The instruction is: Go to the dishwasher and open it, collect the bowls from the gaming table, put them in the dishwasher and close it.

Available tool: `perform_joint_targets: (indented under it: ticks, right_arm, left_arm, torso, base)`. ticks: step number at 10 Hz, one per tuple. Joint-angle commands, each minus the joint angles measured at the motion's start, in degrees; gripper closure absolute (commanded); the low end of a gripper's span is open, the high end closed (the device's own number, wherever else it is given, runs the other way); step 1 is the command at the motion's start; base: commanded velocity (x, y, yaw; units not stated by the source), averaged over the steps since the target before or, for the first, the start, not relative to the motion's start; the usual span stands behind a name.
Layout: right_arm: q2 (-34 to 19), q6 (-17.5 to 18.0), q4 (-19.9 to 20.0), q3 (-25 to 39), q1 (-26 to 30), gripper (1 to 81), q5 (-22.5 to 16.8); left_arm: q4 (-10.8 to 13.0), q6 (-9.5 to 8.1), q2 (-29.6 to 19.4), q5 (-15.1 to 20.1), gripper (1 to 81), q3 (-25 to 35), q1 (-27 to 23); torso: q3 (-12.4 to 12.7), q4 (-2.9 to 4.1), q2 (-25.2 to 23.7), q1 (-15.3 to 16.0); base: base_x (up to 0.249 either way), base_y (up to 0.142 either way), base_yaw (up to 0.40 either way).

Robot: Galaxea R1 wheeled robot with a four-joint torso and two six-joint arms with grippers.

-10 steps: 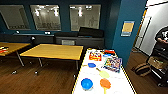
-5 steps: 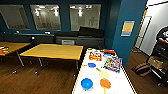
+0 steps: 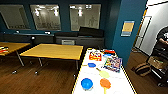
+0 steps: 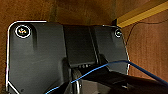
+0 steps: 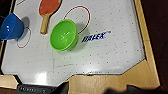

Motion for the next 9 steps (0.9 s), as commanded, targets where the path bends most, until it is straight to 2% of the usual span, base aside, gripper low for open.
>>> perform_joint_targets:
  ticks: [1, 4, 7, 8, 9]
  right_arm:
    - [1.8, 0.7, 0.8, -4.1, 5.6, 1.0, -5.1]
    - [2.5, 0.7, 2.0, -3.1, 8.7, 1.0, -5.4]
    - [3.0, 0.5, 1.5, -0.8, 10.4, 1.0, -2.7]
    - [3.6, 0.7, 1.5, -1.2, 10.6, 1.0, -1.1]
    - [4.8, 0.8, 1.9, -2.1, 11.2, 1.0, -1.0]
  left_arm:
    - [0.3, 0.25, 0.0, 2.6, 1.0, 0.4, -2.4]
    - [0.3, 0.25, 0.0, 2.6, 1.0, 0.3, -2.5]
    - [0.1, 0.25, 0.0, 2.6, 1.0, 0.1, -2.4]
    - [0.1, 0.25, 0.0, 2.6, 1.0, 0.1, -2.4]
    - [0.0, 0.25, -0.1, 2.6, 1.0, 0.1, -2.4]
  torso:
    - [0.0, 0.0, 0.0, 0.0]
    - [0.0, 0.0, 0.0, 0.0]
    - [0.0, 0.0, 0.0, 0.0]
    - [0.0, 0.0, 0.0, 0.0]
    - [0.0, 0.0, 0.0, 0.0]
  base:
    - [0.0, 0.0, 0.0]
    - [0.0, 0.0, 0.0]
    - [0.0, 0.0, 0.0]
    - [0.0, 0.0, 0.0]
    - [0.0, 0.0, 0.0]
